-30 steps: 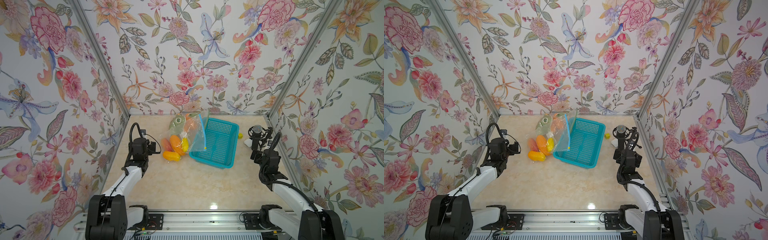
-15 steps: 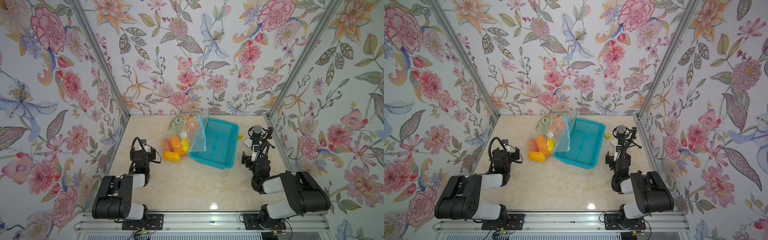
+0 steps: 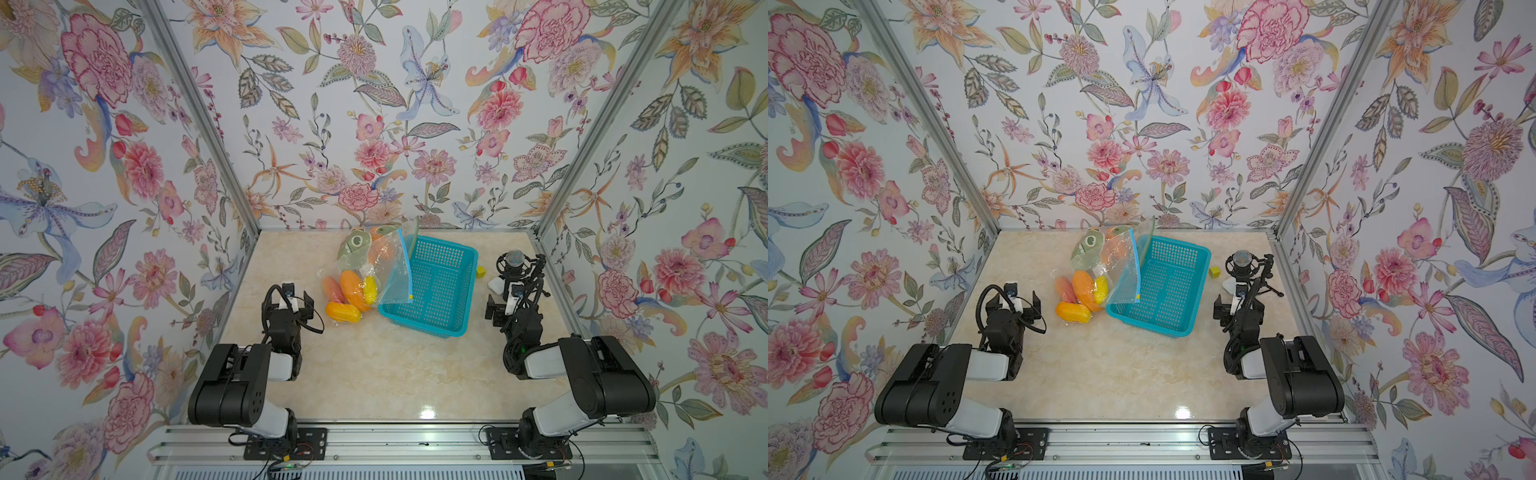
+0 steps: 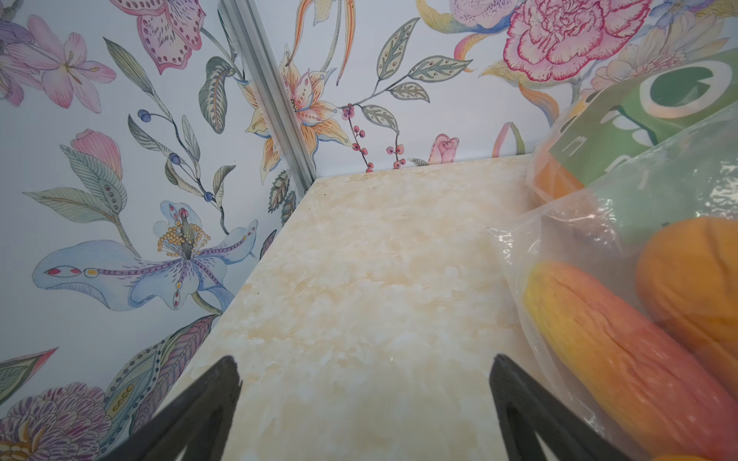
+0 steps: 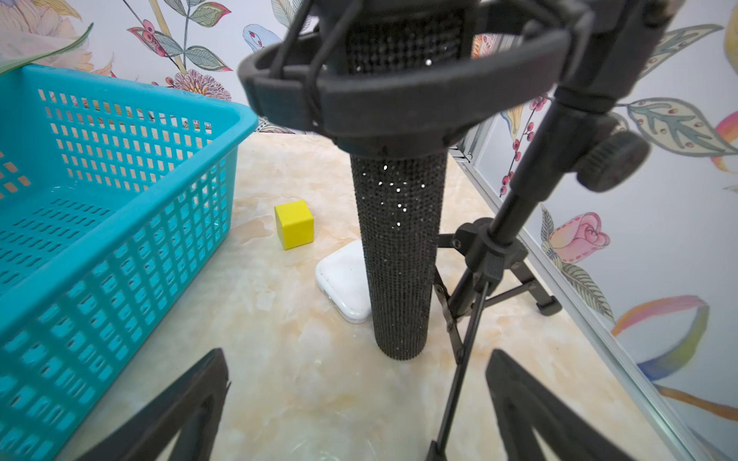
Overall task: Place the mango in a zip-top bag and seal the zipper
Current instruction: Reset both arms
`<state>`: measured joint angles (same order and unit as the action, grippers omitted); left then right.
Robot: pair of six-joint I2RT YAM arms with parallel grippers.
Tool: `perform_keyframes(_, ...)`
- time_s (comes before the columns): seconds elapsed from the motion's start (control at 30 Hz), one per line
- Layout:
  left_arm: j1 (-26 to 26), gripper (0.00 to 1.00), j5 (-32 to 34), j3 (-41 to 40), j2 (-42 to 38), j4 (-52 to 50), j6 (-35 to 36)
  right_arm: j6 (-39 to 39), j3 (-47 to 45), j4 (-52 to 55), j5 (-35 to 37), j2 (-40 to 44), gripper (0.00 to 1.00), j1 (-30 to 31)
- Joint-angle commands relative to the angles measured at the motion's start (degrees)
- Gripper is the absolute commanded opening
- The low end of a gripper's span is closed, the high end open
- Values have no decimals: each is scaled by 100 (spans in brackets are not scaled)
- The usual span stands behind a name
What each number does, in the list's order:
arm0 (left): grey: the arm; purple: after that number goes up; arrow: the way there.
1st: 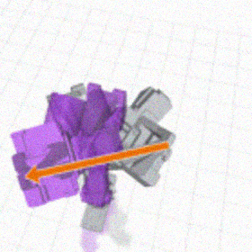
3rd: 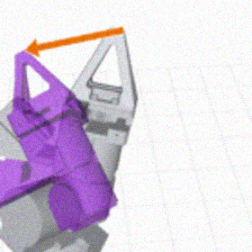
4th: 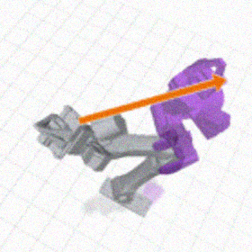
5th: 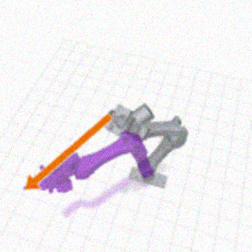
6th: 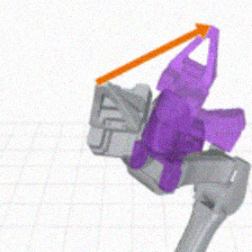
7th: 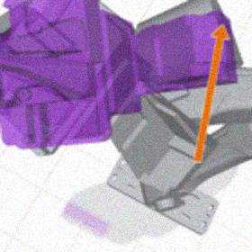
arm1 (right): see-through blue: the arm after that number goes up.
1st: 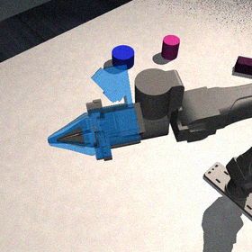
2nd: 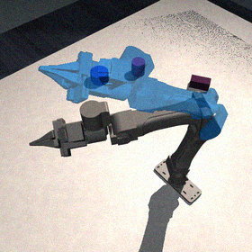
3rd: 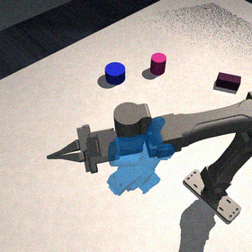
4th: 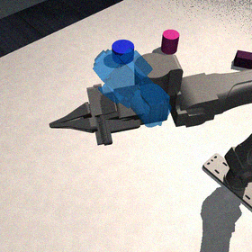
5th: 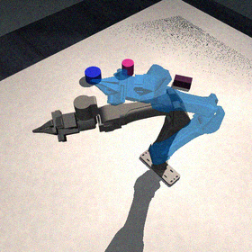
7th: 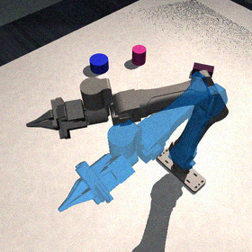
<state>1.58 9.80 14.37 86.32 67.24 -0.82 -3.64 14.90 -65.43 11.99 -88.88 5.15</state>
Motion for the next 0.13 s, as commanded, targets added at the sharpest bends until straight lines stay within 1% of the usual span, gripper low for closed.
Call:
perform_keyframes(0.0,43,99,21,23,49,261,29,16,87,-46,-193,-15,100,-62)
perform_keyframes(0.03,43,99,26,7,38,272,29,60,142,112,-317,21,100,-124)
perform_keyframes(0.1,88,99,117,-72,-3,382,47,79,150,95,-356,8,100,-152)
